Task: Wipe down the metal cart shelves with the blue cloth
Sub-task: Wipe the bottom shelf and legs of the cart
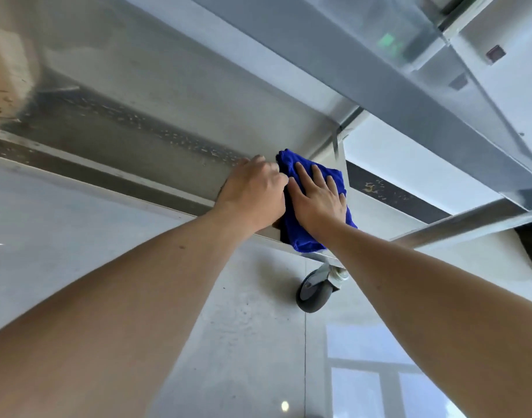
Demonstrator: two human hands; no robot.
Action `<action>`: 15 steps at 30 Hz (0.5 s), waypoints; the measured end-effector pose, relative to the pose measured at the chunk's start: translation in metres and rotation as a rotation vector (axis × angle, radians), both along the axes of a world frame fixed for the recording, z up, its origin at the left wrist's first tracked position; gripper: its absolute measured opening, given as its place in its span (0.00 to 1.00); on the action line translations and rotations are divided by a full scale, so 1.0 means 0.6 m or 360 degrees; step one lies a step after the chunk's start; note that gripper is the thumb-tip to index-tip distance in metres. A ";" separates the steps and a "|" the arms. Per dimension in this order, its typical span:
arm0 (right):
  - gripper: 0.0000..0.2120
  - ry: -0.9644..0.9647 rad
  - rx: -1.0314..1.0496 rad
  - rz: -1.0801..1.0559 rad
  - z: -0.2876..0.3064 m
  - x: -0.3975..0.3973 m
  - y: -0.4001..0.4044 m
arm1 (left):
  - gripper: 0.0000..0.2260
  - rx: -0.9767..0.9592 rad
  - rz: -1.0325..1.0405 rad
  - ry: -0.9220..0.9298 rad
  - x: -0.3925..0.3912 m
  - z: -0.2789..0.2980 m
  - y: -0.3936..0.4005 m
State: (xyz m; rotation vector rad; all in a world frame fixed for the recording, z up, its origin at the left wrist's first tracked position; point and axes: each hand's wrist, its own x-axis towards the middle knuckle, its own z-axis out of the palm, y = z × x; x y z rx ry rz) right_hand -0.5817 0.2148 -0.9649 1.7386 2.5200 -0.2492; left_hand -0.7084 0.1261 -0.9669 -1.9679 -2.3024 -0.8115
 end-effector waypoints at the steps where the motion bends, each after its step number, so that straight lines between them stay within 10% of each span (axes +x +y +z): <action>1: 0.28 -0.0013 0.0032 -0.0012 0.002 -0.013 0.012 | 0.12 0.0019 0.0006 -0.0043 -0.002 0.001 -0.002; 15: 0.29 0.0074 0.0100 -0.0002 0.018 -0.115 0.214 | 0.08 0.0163 -0.0033 -0.0042 -0.013 0.001 0.006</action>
